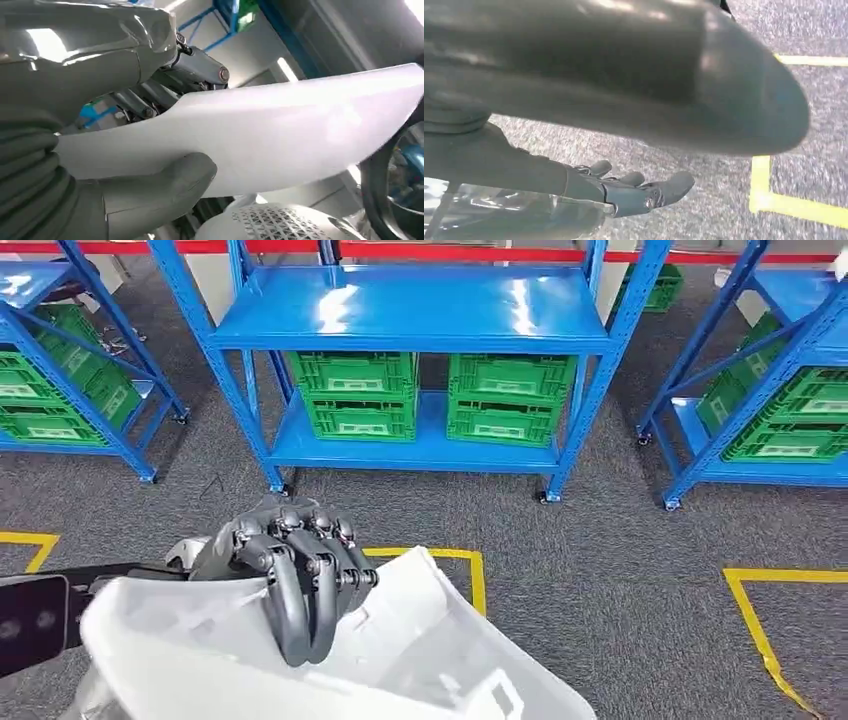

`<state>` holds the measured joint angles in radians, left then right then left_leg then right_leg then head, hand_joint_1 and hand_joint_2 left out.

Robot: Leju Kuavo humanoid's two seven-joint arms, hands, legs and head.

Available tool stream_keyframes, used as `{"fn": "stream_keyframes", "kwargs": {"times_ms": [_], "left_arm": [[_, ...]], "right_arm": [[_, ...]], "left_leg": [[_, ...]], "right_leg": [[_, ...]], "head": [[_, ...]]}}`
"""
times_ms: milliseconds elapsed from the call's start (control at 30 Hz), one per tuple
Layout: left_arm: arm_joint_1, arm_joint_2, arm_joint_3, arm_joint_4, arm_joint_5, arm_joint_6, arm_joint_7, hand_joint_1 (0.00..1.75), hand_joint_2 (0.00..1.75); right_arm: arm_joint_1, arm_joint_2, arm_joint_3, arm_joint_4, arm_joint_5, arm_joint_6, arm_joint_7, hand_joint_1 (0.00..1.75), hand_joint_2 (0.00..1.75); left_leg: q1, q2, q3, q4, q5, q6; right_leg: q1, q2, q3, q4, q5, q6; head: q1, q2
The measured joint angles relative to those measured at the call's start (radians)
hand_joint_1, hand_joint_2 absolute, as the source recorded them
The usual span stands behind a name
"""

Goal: Take the parts from the cabinet and place them on the table.

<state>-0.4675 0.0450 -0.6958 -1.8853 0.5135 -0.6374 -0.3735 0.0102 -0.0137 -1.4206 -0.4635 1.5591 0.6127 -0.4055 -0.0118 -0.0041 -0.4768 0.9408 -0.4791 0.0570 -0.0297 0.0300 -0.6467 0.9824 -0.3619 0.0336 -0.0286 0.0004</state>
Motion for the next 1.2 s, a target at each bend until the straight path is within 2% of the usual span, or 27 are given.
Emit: {"fn": "stream_keyframes", "kwargs": {"times_ms": [33,67,133,167,200,233,267,300,333,367,467,500,533,600,667,733,800,833,867,900,1000,1033,1067,1100,1133,1167,1200], "left_arm": [[-0.001,-0.004,-0.001,0.000,0.000,0.000,0.000,1.64,1.75],[0.000,-0.005,0.000,0.002,0.002,0.000,0.000,1.64,1.75],[0.005,-0.005,-0.002,0.003,0.002,0.000,0.000,1.64,1.75],[0.007,-0.005,-0.003,0.004,0.002,0.000,0.000,1.64,1.75],[0.009,-0.005,-0.002,0.005,0.002,0.000,0.000,1.64,1.75],[0.010,-0.005,-0.002,0.007,0.002,-0.001,0.000,1.64,1.75],[0.012,-0.005,-0.002,0.008,0.002,-0.002,0.000,1.64,1.75],[0.011,-0.005,-0.002,0.009,0.002,-0.002,0.000,1.64,1.75],[0.012,-0.008,-0.002,0.009,0.001,-0.003,-0.001,1.64,1.75],[0.011,-0.008,-0.001,0.009,0.001,-0.007,-0.005,1.64,1.75],[0.013,-0.009,0.000,0.011,-0.005,-0.013,-0.014,1.64,1.75],[0.014,-0.008,0.000,0.013,-0.006,-0.013,-0.014,1.64,1.75],[0.014,-0.007,0.001,0.013,-0.006,-0.013,-0.015,1.64,1.75],[0.014,-0.006,0.003,0.014,-0.006,-0.014,-0.016,1.64,1.75],[0.015,-0.005,0.003,0.016,-0.010,-0.016,-0.016,1.64,1.75],[0.014,-0.005,0.003,0.019,-0.011,-0.016,-0.015,1.64,1.75],[0.013,-0.005,0.003,0.021,-0.011,-0.016,-0.016,1.64,1.75],[0.011,-0.005,0.003,0.021,-0.011,-0.016,-0.016,1.64,1.75],[0.008,-0.006,0.003,0.021,-0.011,-0.016,-0.016,1.64,1.75],[0.005,-0.006,0.003,0.021,-0.011,-0.016,-0.017,1.64,1.75],[0.003,-0.006,0.003,0.023,-0.012,-0.015,-0.017,1.64,1.75],[0.000,-0.007,0.002,0.024,-0.012,-0.015,-0.018,1.64,1.75],[-0.004,-0.009,0.002,0.025,-0.012,-0.013,-0.018,1.64,1.75],[-0.002,-0.011,0.001,0.026,-0.012,-0.013,-0.018,1.64,1.75],[-0.001,-0.011,-0.001,0.027,-0.013,-0.013,-0.018,1.64,1.75],[0.000,-0.011,-0.003,0.029,-0.013,-0.013,-0.018,1.64,1.75],[0.000,-0.011,-0.003,0.030,-0.013,-0.013,-0.018,1.64,1.75]], "right_arm": [[0.001,-0.002,0.000,0.000,0.000,0.000,0.000,0.00,0.00],[-0.001,-0.005,0.000,0.000,0.002,0.000,0.000,0.00,0.00],[-0.003,-0.011,-0.001,0.000,0.001,-0.001,0.000,0.00,0.00],[-0.005,-0.012,-0.001,0.000,0.001,-0.001,0.000,0.00,0.00],[-0.005,-0.011,-0.002,0.000,0.001,-0.002,0.000,0.00,0.00],[-0.005,-0.011,-0.003,0.000,0.001,-0.003,0.000,0.00,0.00],[-0.005,-0.012,-0.003,0.000,0.001,-0.004,0.000,0.00,0.00],[-0.006,-0.013,-0.003,0.000,0.001,-0.005,0.000,0.00,0.00],[-0.010,-0.010,-0.003,0.002,0.001,-0.005,0.001,0.00,0.00],[-0.011,-0.014,-0.003,0.002,0.001,-0.006,0.001,0.00,0.00],[-0.007,-0.012,-0.006,0.005,0.003,-0.006,0.001,0.00,0.00],[-0.004,-0.011,-0.006,0.006,0.004,-0.006,0.001,0.00,0.00],[-0.004,-0.012,-0.006,0.006,0.005,-0.006,0.001,0.00,0.00],[-0.007,-0.011,-0.006,0.006,0.004,-0.006,0.001,0.00,0.00],[-0.006,-0.011,-0.006,0.006,0.004,-0.009,-0.001,0.00,0.00],[-0.006,-0.011,-0.007,0.006,0.006,-0.014,-0.002,0.00,0.00],[-0.006,-0.011,-0.007,0.006,0.009,-0.016,-0.002,0.00,0.00],[-0.006,-0.010,-0.007,0.006,0.009,-0.017,-0.002,0.00,0.00],[-0.006,-0.005,-0.007,0.008,0.009,-0.017,-0.002,0.00,0.00],[-0.006,-0.007,-0.007,0.008,0.010,-0.017,-0.003,0.00,0.00],[-0.005,-0.006,-0.008,0.009,0.011,-0.017,-0.003,0.00,0.00],[-0.004,-0.004,-0.009,0.010,0.012,-0.017,-0.003,0.00,0.00],[-0.004,-0.004,-0.009,0.012,0.013,-0.017,-0.003,0.00,0.00],[-0.004,-0.006,-0.009,0.012,0.013,-0.017,-0.003,0.00,0.00],[-0.005,-0.009,-0.010,0.012,0.012,-0.018,-0.003,0.00,0.00],[-0.005,-0.010,-0.010,0.012,0.013,-0.018,-0.003,0.00,0.00],[-0.005,-0.010,-0.010,0.012,0.013,-0.018,-0.003,0.00,0.00]], "left_leg": [[-0.001,-0.002,-0.016,-0.009,0.016,0.012],[-0.001,0.001,-0.033,-0.008,0.033,0.011],[-0.003,0.009,-0.071,-0.006,0.062,0.010],[-0.003,0.013,-0.091,-0.003,0.076,0.008],[-0.002,0.017,-0.110,0.001,0.087,0.006],[0.000,0.019,-0.131,0.008,0.097,0.003],[0.003,0.021,-0.155,0.020,0.107,-0.003],[0.005,0.021,-0.176,0.034,0.114,-0.009],[-0.001,0.022,-0.196,0.053,0.118,-0.016],[-0.001,0.024,-0.207,0.065,0.124,-0.022],[0.003,0.026,-0.212,0.061,0.155,-0.034],[0.008,0.022,-0.217,0.066,0.144,-0.041],[0.010,0.016,-0.225,0.094,0.089,-0.050],[0.015,0.013,-0.259,0.239,-0.038,-0.062],[0.016,0.013,-0.282,0.382,-0.100,-0.064],[0.015,0.013,-0.239,0.378,-0.060,-0.057],[0.010,0.006,-0.116,0.225,-0.004,-0.034],[0.002,-0.001,-0.047,0.134,-0.008,-0.018],[0.000,-0.001,0.000,0.054,-0.050,-0.004],[-0.005,-0.001,0.007,0.027,-0.057,-0.010],[-0.015,0.003,-0.008,0.006,-0.015,0.007],[-0.006,0.011,-0.002,-0.012,0.004,0.006],[-0.006,0.010,-0.018,-0.014,0.017,0.017],[-0.006,0.010,-0.033,-0.012,0.028,0.015],[-0.007,0.011,-0.048,-0.011,0.040,0.014],[-0.007,0.013,-0.063,-0.008,0.051,0.013],[-0.006,0.015,-0.080,-0.005,0.060,0.011]], "right_leg": [[0.005,-0.009,-0.017,0.030,-0.049,-0.012],[0.005,-0.014,-0.039,0.089,-0.111,-0.023],[0.005,-0.018,-0.073,0.247,-0.198,-0.020],[0.005,-0.018,-0.077,0.307,-0.202,-0.009],[0.004,-0.018,-0.065,0.325,-0.181,0.006],[0.001,-0.019,-0.033,0.305,-0.145,0.023],[-0.003,-0.021,0.022,0.241,-0.112,0.038],[-0.007,-0.025,0.085,0.157,-0.108,0.042],[-0.006,-0.028,0.161,0.049,-0.161,0.036],[0.004,-0.024,0.190,-0.014,-0.193,0.013],[0.007,-0.026,0.159,0.009,-0.178,-0.011],[-0.001,-0.030,0.152,0.008,-0.168,-0.021],[0.001,-0.031,0.143,0.008,-0.156,-0.029],[0.003,-0.031,0.124,0.009,-0.132,-0.035],[0.006,-0.031,0.092,0.011,-0.108,-0.035],[0.010,-0.031,0.063,0.012,-0.087,-0.034],[0.017,-0.027,0.038,0.012,-0.066,-0.033],[0.018,-0.026,0.032,0.012,-0.058,-0.032],[0.022,-0.026,0.026,0.011,-0.048,-0.024],[0.011,-0.026,0.021,0.009,-0.038,-0.016],[0.007,-0.025,0.017,-0.012,-0.009,0.003],[0.006,-0.028,0.004,0.004,-0.033,-0.003],[0.008,-0.028,-0.015,0.053,-0.086,-0.015],[0.007,-0.028,-0.037,0.125,-0.141,-0.021],[0.005,-0.028,-0.060,0.207,-0.186,-0.022],[0.005,-0.028,-0.075,0.277,-0.209,-0.015],[0.004,-0.028,-0.075,0.318,-0.205,-0.002]], "head": [[0.001,0.000],[0.006,0.000],[0.009,0.000],[0.009,0.000],[0.009,0.000],[0.009,0.000],[0.009,0.000],[0.009,0.000],[0.011,0.000],[0.009,0.000],[0.009,0.000],[0.010,0.000],[0.006,0.000],[0.005,0.000],[0.005,0.000],[0.005,0.000],[0.005,0.000],[0.005,0.000],[0.007,0.000],[0.005,0.000],[0.005,0.000],[0.007,0.000],[0.007,0.000],[0.011,0.000],[0.010,0.000],[0.011,0.000],[0.011,0.000]]}}
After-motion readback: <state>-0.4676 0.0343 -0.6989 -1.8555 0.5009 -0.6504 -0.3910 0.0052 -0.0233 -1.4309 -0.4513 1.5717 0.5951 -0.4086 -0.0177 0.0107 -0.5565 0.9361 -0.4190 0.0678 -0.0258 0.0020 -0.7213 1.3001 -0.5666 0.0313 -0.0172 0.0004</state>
